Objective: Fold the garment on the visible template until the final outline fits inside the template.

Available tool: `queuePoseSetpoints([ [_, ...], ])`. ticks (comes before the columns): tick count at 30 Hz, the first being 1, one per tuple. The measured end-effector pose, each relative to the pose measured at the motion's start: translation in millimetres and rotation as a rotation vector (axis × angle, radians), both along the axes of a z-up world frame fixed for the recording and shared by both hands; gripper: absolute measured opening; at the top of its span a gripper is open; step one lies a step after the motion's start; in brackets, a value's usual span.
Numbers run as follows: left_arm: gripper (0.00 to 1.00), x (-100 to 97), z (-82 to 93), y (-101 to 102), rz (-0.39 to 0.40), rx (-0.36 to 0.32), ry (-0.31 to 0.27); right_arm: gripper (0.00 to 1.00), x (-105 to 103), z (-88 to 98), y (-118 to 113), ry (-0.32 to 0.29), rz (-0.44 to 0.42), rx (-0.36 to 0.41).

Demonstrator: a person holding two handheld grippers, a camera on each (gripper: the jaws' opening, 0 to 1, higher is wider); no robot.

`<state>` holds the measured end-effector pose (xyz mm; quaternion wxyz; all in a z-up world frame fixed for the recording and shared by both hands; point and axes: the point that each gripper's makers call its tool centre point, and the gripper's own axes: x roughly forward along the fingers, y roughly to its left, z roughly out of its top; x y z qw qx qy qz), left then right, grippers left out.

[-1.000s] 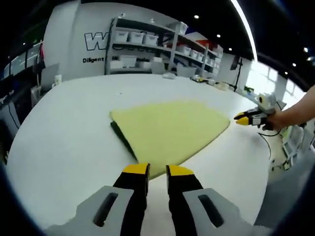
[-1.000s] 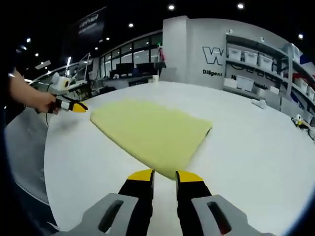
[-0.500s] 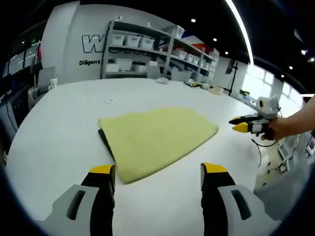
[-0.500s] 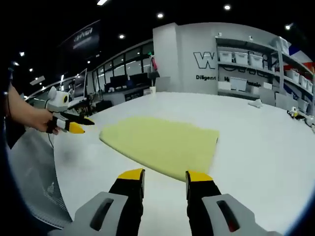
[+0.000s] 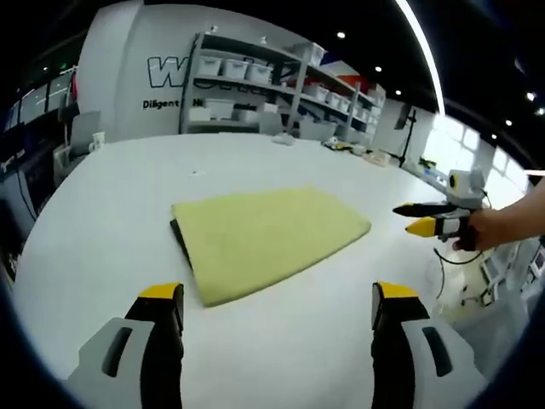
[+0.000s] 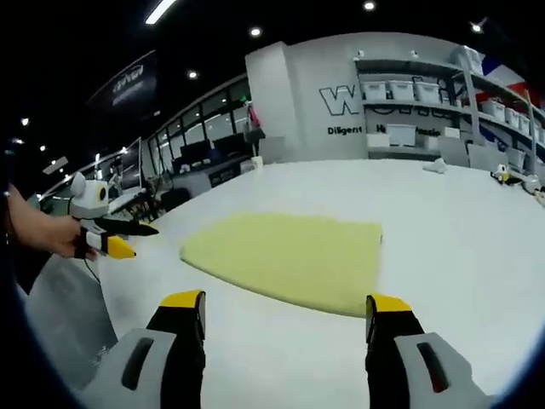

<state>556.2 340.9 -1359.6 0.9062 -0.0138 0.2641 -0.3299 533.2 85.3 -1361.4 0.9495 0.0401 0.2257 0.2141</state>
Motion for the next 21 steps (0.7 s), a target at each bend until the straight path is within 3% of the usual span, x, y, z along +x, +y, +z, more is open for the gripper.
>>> queuePoseSetpoints([
  [4, 0.96, -2.1, -1.1, -5, 0.002, 0.022, -0.014, 0.87, -3, -0.5, 0, 0.016, 0.005, -0.008],
  [11, 0.96, -9.7, -5.9, -1, 0.011, 0.041, 0.009, 0.99, -6, 0.8, 7, 0.022, 0.019, -0.009],
  [21, 0.95, -14.2, -3.8, -1, 0.000, 0.050, -0.008, 0.99, -12, 0.5, 15, 0.023, 0.053, -0.028],
])
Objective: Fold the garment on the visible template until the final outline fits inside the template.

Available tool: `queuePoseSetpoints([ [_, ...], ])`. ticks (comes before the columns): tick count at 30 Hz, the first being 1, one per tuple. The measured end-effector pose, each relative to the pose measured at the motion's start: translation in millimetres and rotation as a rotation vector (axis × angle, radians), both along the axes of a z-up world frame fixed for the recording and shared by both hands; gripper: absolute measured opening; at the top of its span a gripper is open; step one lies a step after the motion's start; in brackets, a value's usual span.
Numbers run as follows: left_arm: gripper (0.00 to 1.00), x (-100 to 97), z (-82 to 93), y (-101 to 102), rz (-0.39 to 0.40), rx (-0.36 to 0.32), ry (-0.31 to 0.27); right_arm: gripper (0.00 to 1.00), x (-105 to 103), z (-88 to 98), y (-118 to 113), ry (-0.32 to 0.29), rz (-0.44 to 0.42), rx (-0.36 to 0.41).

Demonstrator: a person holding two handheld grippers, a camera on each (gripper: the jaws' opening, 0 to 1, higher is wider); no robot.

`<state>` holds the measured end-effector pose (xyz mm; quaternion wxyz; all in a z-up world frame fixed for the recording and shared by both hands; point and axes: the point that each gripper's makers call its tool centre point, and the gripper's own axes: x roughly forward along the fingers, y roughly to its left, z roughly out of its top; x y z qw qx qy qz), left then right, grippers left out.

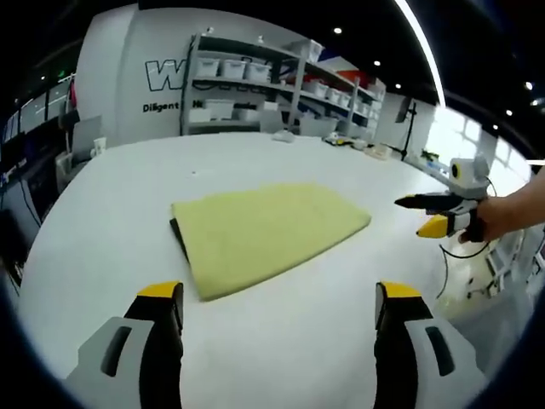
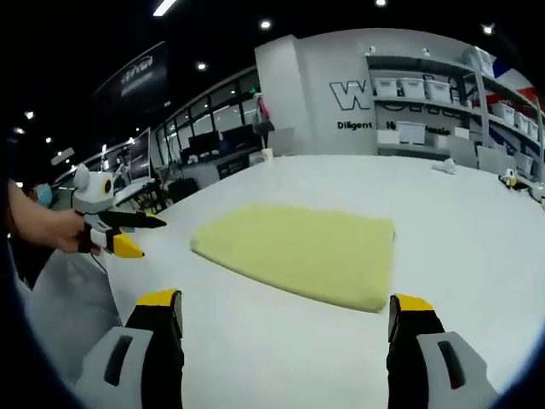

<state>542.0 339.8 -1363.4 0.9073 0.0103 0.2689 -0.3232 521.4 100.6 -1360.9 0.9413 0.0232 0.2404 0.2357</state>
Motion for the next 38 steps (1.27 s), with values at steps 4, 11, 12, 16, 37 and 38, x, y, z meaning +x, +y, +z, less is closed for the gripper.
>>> queuePoseSetpoints([
  [4, 0.95, -0.7, -1.5, 2.8, 0.001, 0.004, 0.005, 0.99, -1.0, -0.4, -0.8, 0.002, 0.006, -0.002],
  [11, 0.95, 2.5, 4.0, 2.7, 0.019, -0.011, -0.007, 0.99, -3.4, 3.3, 0.3, -0.004, 0.011, -0.001],
  [12, 0.95, 3.0, 3.8, 2.9, 0.022, -0.012, -0.008, 0.99, -3.4, 3.9, 0.1, -0.006, 0.010, -0.002],
  [16, 0.95, 2.5, 4.1, 2.6, 0.023, -0.007, -0.011, 0.99, -3.5, 4.9, -3.7, -0.012, 0.002, 0.003],
  [37, 0.94, 1.5, 7.2, 4.6, 0.014, 0.010, -0.011, 0.99, -9.5, 4.8, -5.6, -0.007, 0.005, 0.010],
  [38, 0.94, 1.7, 7.1, 5.0, 0.014, 0.011, -0.011, 0.99, -9.8, 4.9, -5.4, -0.007, 0.006, 0.009],
])
